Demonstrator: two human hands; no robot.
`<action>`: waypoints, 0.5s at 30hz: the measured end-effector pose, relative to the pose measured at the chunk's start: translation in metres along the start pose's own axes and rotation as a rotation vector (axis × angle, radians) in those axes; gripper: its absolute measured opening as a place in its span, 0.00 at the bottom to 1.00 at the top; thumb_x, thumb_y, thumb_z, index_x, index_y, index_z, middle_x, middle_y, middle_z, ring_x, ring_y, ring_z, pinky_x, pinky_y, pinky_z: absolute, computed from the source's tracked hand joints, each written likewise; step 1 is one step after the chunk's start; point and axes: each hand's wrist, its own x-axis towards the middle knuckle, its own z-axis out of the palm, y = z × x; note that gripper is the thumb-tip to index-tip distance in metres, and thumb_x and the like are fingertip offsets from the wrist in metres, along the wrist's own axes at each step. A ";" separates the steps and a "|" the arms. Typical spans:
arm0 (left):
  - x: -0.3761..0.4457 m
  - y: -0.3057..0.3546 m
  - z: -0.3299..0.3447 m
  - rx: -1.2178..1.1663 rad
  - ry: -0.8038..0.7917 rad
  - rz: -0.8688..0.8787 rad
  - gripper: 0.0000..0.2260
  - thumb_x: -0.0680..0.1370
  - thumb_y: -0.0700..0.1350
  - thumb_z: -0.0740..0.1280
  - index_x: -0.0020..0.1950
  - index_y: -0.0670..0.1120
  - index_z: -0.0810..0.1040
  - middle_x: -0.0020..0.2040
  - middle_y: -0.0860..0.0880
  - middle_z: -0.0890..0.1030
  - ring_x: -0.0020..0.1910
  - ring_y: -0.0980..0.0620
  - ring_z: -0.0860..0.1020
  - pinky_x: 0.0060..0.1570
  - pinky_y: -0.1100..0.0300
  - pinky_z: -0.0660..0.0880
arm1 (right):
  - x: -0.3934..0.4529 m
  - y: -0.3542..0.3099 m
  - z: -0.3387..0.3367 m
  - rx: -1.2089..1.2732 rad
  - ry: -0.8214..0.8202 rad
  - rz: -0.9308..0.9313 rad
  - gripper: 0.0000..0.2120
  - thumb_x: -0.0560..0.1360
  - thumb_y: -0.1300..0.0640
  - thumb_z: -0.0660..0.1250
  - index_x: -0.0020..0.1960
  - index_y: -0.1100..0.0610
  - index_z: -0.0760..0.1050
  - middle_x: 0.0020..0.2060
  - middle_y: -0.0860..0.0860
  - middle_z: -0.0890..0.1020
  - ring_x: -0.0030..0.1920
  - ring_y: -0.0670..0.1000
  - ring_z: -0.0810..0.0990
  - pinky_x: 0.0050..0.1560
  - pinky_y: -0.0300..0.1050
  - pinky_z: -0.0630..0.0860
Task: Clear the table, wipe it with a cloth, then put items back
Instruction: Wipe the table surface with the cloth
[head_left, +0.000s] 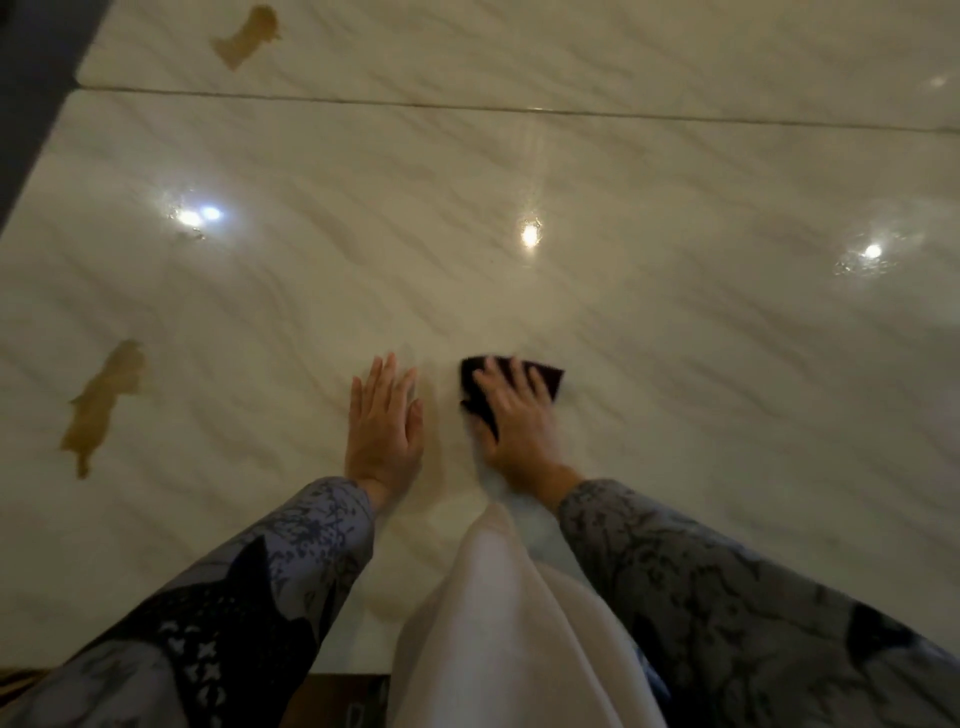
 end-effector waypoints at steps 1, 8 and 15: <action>-0.001 0.000 -0.001 -0.015 0.001 -0.006 0.20 0.82 0.48 0.53 0.71 0.43 0.71 0.76 0.42 0.63 0.78 0.46 0.56 0.76 0.46 0.49 | -0.011 -0.007 0.003 -0.003 -0.047 -0.116 0.26 0.75 0.47 0.58 0.72 0.54 0.69 0.74 0.53 0.67 0.75 0.60 0.62 0.75 0.59 0.56; -0.021 -0.003 -0.021 -0.179 0.109 0.021 0.16 0.80 0.45 0.62 0.66 0.41 0.74 0.67 0.44 0.72 0.68 0.46 0.69 0.69 0.50 0.67 | -0.093 0.053 -0.010 0.021 -0.051 -0.208 0.23 0.75 0.53 0.64 0.69 0.56 0.73 0.72 0.53 0.70 0.74 0.57 0.64 0.74 0.57 0.57; -0.111 -0.032 -0.039 0.052 0.115 -0.123 0.20 0.78 0.49 0.59 0.66 0.40 0.74 0.69 0.41 0.72 0.70 0.40 0.68 0.69 0.40 0.64 | -0.129 0.110 -0.035 -0.018 0.182 0.639 0.25 0.79 0.49 0.61 0.74 0.57 0.65 0.76 0.57 0.61 0.77 0.62 0.52 0.77 0.58 0.49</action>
